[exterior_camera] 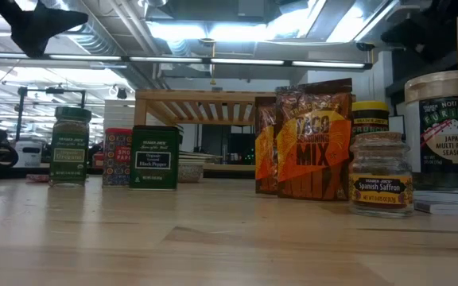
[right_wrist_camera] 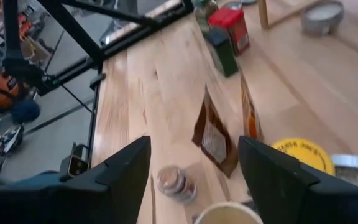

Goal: Shelf spices
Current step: Put the bottom orange seasoning pack on the shelf

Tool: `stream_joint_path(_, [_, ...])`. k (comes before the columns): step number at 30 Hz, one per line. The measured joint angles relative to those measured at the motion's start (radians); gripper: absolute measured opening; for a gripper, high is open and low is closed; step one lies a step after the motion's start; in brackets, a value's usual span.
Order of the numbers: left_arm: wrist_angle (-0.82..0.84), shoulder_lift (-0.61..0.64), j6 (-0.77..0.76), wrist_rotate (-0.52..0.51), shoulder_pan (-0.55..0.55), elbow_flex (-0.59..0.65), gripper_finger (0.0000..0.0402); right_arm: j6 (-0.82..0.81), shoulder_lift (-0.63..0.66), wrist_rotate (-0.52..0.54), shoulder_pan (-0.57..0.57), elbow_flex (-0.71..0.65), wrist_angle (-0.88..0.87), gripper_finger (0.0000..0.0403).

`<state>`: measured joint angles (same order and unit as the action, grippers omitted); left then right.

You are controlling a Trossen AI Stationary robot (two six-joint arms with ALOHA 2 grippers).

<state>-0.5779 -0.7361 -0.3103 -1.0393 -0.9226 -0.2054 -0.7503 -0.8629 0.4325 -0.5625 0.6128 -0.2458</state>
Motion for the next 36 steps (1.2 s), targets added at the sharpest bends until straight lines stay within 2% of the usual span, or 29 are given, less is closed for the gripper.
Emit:
stream_joint_path(4, [-0.004,0.0,-0.107,-0.001,0.003,0.0,0.034,0.007,-0.016,0.04,0.0,0.0,0.027,0.0248])
stream_joint_path(9, [0.003,-0.004,-0.218,-0.006,0.033,0.0,0.034,0.007,-0.098,0.064,0.0,0.0,0.059,0.0248])
stream_joint_path(16, [0.023,-0.055,-0.214,0.013,0.123,0.0,0.034,0.008,-0.244,0.074,0.0,0.0,0.164,0.0248])
stream_joint_path(20, [0.022,-0.078,-0.207,0.073,0.162,0.0,0.034,0.009,-0.309,0.105,0.0,0.0,0.22,0.0248])
stream_joint_path(25, [0.02,-0.079,-0.2,0.09,0.182,0.0,0.034,0.056,-0.371,0.161,0.002,0.006,0.248,0.0248])
stream_joint_path(29, [0.02,-0.079,-0.2,0.091,0.182,0.0,0.034,0.101,-0.415,0.125,0.036,0.038,0.242,0.0248])
stream_joint_path(36, [0.021,-0.079,-0.199,0.091,0.182,0.0,0.034,0.134,-0.482,-0.031,0.125,0.135,0.135,0.0248])
